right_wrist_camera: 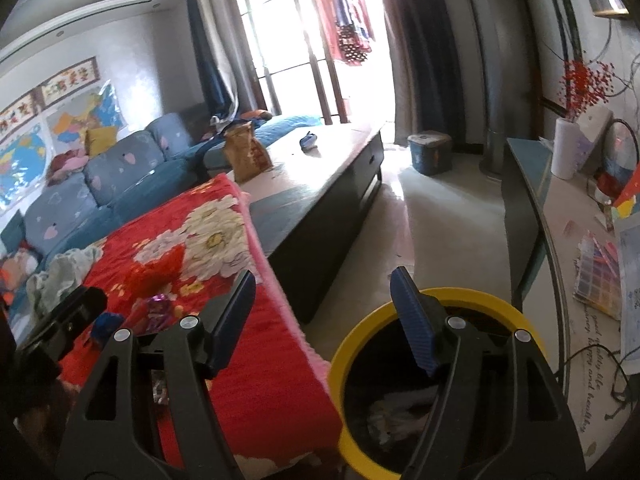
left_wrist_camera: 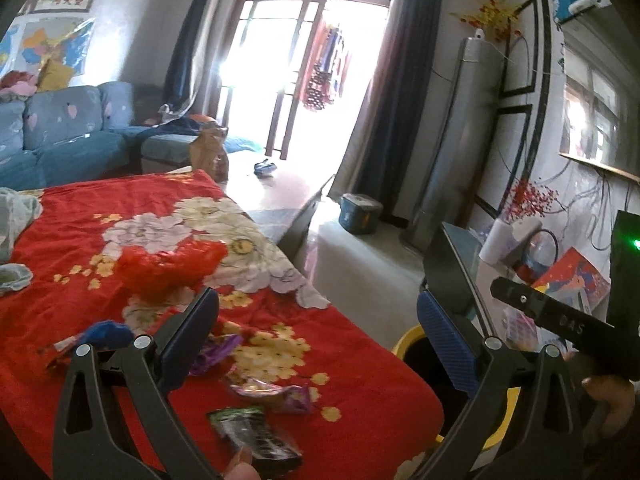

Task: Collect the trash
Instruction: 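Move both tools back over the remaining wrappers on the bedspread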

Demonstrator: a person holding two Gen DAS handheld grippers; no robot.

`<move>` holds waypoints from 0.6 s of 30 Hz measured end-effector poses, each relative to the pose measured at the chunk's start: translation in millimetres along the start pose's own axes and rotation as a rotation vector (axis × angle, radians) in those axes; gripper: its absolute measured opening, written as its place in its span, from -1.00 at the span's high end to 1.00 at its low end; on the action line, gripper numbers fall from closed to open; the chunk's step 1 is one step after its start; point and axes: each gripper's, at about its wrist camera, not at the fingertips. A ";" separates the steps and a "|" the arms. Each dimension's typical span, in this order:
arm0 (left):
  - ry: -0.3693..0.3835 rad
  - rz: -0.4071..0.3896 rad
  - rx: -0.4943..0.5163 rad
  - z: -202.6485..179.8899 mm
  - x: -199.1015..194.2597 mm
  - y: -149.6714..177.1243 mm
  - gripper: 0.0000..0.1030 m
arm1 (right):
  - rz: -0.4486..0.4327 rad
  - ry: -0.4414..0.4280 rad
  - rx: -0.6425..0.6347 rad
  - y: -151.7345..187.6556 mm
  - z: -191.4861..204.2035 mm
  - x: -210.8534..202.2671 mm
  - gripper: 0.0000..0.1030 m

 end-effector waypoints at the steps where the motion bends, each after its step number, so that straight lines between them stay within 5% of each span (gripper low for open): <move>1: -0.005 -0.004 -0.007 3.3 -1.6 -1.6 -0.87 | -0.001 -0.006 -0.009 -0.3 4.1 -0.8 -0.20; 18: -0.118 -0.061 -0.094 66.7 -32.7 -14.5 -0.87 | 0.025 -0.112 -0.124 11.0 61.6 -5.7 -0.25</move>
Point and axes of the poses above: each gripper's, at about its wrist camera, not at the fingertips, and x roughly the way its jaws point, z to its left, y to its underside, and after that the axes turned 3 degrees about -x, right-handed
